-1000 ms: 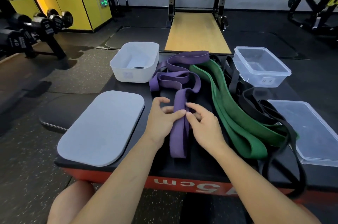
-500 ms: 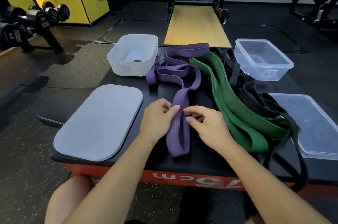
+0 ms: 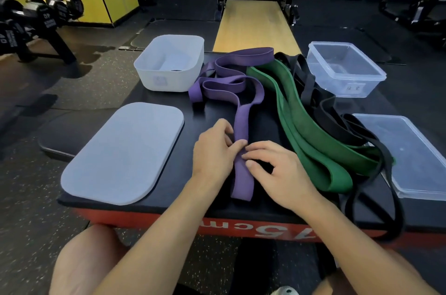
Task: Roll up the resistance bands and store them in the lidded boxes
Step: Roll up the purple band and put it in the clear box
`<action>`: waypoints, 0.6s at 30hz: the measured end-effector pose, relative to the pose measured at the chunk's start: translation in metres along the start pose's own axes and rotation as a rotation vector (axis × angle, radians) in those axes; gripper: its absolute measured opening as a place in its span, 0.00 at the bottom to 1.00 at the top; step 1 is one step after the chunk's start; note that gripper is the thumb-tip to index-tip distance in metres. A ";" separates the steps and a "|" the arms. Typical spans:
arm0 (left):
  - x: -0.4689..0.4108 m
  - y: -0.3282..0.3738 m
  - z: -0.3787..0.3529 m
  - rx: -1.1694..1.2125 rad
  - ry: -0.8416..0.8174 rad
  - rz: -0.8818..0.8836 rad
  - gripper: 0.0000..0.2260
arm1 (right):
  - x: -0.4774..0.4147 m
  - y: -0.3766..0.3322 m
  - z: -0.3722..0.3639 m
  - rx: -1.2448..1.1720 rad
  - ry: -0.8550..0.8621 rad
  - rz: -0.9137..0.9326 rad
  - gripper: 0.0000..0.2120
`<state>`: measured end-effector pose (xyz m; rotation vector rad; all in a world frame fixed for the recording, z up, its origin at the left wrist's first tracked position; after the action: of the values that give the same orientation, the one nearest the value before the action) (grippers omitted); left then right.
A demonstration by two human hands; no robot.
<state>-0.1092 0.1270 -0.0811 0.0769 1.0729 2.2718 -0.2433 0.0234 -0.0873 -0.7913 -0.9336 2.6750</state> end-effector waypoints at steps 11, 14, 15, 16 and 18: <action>0.008 -0.017 0.020 0.250 -0.191 0.008 0.07 | 0.004 -0.001 0.001 -0.008 -0.080 0.036 0.08; 0.024 -0.019 0.029 0.334 -0.332 -0.111 0.10 | 0.009 -0.006 -0.003 0.075 -0.096 0.071 0.10; 0.031 -0.019 0.031 0.327 -0.367 -0.170 0.10 | 0.010 -0.007 -0.003 0.082 -0.108 0.065 0.11; 0.037 -0.018 0.033 0.293 -0.385 -0.233 0.09 | 0.011 -0.008 -0.003 0.087 -0.119 0.057 0.11; 0.047 -0.017 0.034 0.229 -0.378 -0.328 0.09 | 0.010 -0.012 -0.002 0.114 -0.146 0.047 0.13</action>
<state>-0.1283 0.1847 -0.0798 0.3804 1.0477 1.7490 -0.2506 0.0376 -0.0858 -0.6080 -0.7938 2.8289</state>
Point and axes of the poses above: each hand's wrist, its own x-axis away from the middle knuckle, its own z-axis out of the back of the hand, y = z × x, the point moved 5 cm from there along -x, towards the middle knuckle
